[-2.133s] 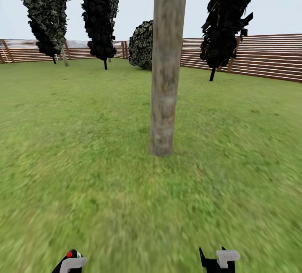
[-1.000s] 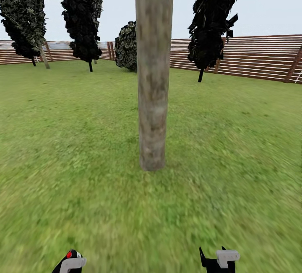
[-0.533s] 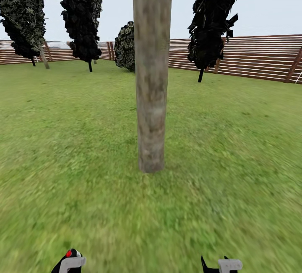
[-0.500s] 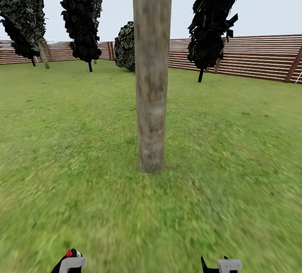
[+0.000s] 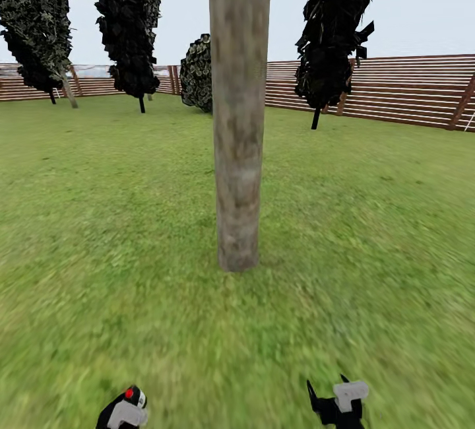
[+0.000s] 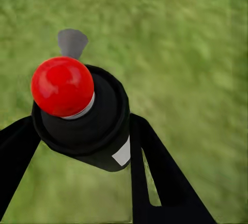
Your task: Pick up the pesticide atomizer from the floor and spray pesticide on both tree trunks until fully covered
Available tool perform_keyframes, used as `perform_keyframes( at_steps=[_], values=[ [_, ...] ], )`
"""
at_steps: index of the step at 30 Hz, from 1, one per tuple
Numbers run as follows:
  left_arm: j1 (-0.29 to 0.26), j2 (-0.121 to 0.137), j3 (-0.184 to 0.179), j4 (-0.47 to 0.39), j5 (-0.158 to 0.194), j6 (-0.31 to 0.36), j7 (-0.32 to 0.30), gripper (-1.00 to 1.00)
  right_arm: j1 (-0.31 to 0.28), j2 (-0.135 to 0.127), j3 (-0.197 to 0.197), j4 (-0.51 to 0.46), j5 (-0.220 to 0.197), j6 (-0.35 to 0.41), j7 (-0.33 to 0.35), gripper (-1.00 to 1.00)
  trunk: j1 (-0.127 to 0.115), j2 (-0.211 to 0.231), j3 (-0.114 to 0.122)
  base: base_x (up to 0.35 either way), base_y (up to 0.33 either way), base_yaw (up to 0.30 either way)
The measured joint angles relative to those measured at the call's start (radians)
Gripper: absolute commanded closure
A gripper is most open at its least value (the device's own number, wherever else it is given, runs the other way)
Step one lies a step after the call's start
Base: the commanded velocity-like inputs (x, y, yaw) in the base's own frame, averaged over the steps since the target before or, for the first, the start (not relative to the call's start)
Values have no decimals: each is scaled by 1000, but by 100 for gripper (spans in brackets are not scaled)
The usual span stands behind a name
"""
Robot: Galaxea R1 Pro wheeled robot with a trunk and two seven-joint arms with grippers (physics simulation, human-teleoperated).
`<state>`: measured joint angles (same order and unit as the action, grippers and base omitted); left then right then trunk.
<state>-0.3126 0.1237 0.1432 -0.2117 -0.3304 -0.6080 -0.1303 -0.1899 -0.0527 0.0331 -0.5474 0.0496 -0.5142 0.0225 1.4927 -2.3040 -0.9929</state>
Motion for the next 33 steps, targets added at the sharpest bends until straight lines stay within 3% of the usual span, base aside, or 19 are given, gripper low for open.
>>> perform_keyframes(
  at_steps=[2,3,5,8,9,10,14,19,26,33],
  values=[
    [-2,2,-8,-2,-61,27,-62,100,0,-1,37,-46,54,8,53,-100,0,0,0,0,0,0],
    [-17,4,-13,-16,-112,71,-126,100,-4,0,62,-77,109,26,127,-100,0,0,0,0,0,0],
    [-62,6,-13,-39,-166,138,-235,100,-29,2,76,-105,157,87,215,-100,0,0,0,0,0,0],
    [-130,9,-10,-51,-204,210,-401,100,-86,4,81,-124,178,162,329,-100,0,0,0,0,0,0],
    [-187,7,-20,-49,-250,262,-530,100,-127,5,83,-130,182,187,456,-100,0,0,0,0,0,0],
    [-220,7,-8,-56,-262,293,-582,100,-148,5,83,-132,184,193,505,-100,0,0,0,0,0,0],
    [-278,1,-11,-56,-373,351,-692,100,-193,5,84,-132,187,203,590,-100,0,0,0,0,0,0],
    [-279,10,-12,-85,-381,343,-698,100,-214,29,71,-124,181,206,584,-100,0,0,0,0,0,0],
    [-298,24,-10,-124,-388,351,-733,100,-224,7,80,-126,191,198,592,-100,0,0,0,0,0,0],
    [-338,9,-9,-165,-419,369,-772,100,-227,16,79,-135,230,199,632,-100,0,0,0,0,0,0]
  ],
)
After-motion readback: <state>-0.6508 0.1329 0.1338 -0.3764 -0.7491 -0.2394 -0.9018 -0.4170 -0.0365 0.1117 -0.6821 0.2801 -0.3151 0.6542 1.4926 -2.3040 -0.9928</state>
